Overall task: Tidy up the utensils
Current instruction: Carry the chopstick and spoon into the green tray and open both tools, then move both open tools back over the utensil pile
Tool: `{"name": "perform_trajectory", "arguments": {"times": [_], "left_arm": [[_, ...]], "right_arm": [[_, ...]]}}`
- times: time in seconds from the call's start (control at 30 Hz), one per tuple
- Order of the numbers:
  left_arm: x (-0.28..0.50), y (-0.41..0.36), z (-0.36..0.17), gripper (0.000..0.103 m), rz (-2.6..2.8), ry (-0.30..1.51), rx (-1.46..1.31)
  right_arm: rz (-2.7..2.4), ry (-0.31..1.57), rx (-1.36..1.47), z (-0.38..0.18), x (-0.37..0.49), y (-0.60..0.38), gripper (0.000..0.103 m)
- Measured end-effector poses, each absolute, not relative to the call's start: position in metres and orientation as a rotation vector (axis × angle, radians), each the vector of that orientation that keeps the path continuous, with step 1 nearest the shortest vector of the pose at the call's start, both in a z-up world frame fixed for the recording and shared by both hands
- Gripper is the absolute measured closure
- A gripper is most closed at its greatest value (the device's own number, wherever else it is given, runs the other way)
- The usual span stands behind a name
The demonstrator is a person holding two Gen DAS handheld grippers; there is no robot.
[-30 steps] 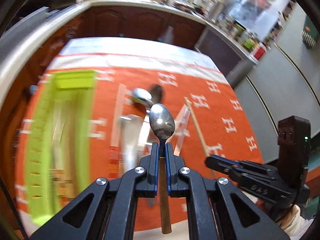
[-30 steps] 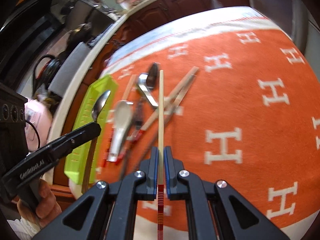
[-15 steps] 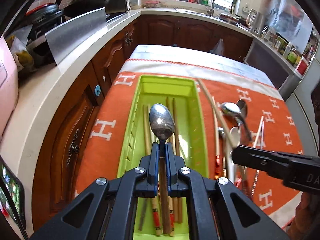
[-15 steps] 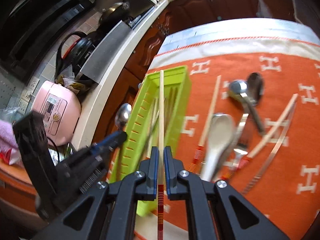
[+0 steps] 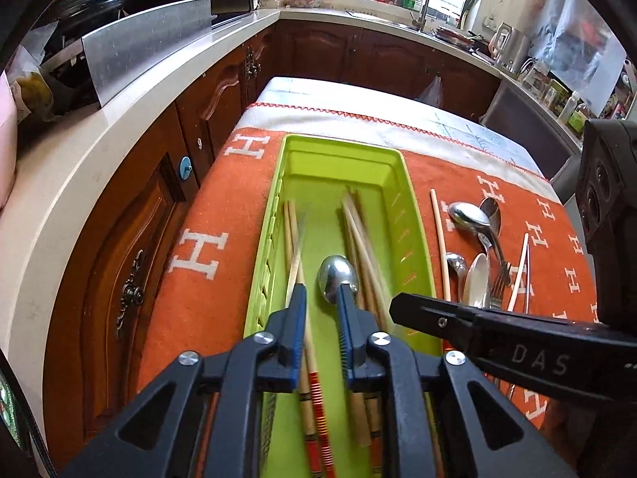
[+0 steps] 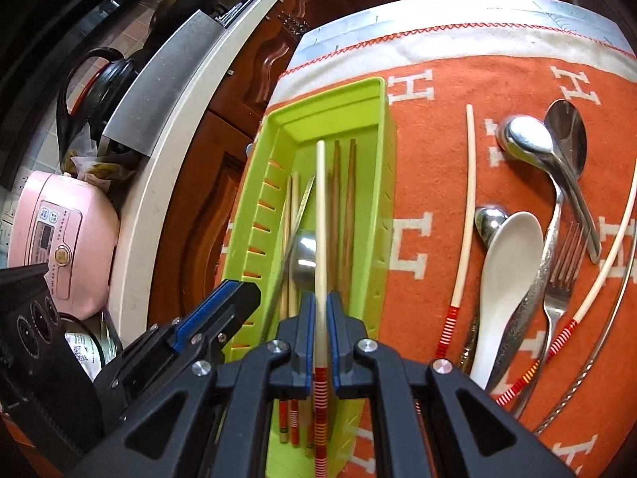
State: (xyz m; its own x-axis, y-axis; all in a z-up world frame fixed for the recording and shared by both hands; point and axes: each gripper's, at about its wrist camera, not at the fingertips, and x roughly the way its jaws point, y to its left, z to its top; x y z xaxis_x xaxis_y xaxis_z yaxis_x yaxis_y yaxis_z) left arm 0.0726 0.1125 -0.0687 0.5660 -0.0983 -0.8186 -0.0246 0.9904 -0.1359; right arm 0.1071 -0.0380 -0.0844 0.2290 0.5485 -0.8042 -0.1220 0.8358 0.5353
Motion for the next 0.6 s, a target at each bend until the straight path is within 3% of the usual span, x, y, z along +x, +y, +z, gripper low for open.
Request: {"name": "perform_trajectory", "arguments": {"times": [0.6], "left_arm": [[0.056,0.114,-0.041,0.076,-0.027,0.933,-0.194]], "right_arm": [[0.530,1.206,0.400,-0.060,0.090,-0.061,0.096]]}}
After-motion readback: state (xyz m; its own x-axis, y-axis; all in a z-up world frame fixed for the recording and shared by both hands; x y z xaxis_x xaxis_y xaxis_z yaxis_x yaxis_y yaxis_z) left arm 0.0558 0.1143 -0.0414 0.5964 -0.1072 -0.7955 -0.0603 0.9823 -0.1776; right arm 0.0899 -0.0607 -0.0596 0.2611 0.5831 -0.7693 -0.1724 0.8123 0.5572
